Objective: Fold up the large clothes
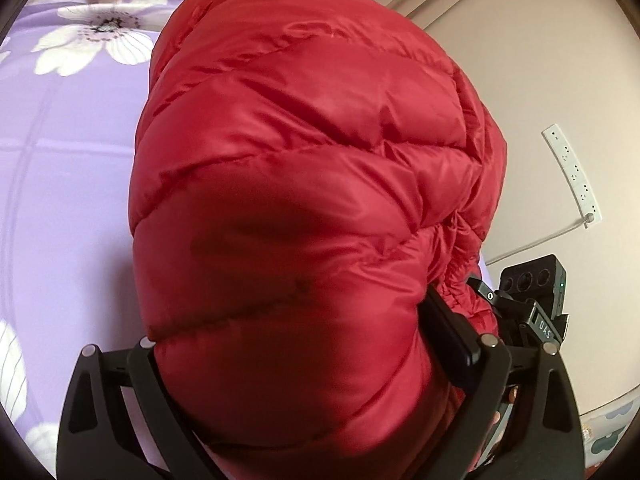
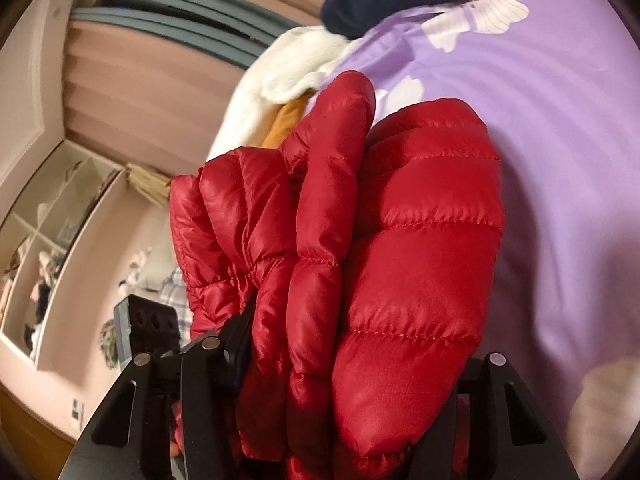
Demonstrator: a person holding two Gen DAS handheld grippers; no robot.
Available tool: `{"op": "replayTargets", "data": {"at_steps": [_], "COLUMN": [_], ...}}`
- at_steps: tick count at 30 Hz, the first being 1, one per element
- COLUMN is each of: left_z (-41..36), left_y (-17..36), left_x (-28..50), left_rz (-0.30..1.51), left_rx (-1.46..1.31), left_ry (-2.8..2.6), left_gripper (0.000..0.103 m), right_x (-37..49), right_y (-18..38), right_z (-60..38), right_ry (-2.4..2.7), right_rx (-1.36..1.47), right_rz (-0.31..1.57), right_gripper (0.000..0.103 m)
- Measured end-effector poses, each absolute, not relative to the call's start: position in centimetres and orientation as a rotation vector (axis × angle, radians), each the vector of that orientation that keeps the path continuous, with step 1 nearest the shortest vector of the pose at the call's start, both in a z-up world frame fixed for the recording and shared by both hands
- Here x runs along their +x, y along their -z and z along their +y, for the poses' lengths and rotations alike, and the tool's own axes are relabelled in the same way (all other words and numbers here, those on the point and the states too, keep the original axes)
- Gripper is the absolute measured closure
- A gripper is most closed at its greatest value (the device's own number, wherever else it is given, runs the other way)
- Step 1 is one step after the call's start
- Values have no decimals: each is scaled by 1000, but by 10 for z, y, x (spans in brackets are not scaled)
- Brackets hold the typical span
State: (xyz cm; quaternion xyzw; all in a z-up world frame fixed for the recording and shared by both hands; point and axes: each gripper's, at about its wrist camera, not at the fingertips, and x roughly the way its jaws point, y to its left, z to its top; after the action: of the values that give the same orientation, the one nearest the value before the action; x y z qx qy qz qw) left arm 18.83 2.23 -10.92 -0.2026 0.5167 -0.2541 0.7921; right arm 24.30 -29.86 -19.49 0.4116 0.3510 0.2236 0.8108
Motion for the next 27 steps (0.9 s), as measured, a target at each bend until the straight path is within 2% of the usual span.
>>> {"op": "replayTargets", "data": {"at_steps": [4,10,27], "left_z": [30,55,49], "left_y": [99,87,70], "left_x": [162,164,152], "left_rz": [1091,1068,962], "left_rx": [-419,-404,-410], "left_ry": [524,491,421], "left_gripper": [6,6,6], "right_x": [229,216,197], "right_y": [191,187,155], "right_z": [-291,-279,-245], "right_ry": [-518,-581,-697], "right_rx": [883,885,805], "right_rz": [736,731,691], "right_gripper": [49,49,49]}}
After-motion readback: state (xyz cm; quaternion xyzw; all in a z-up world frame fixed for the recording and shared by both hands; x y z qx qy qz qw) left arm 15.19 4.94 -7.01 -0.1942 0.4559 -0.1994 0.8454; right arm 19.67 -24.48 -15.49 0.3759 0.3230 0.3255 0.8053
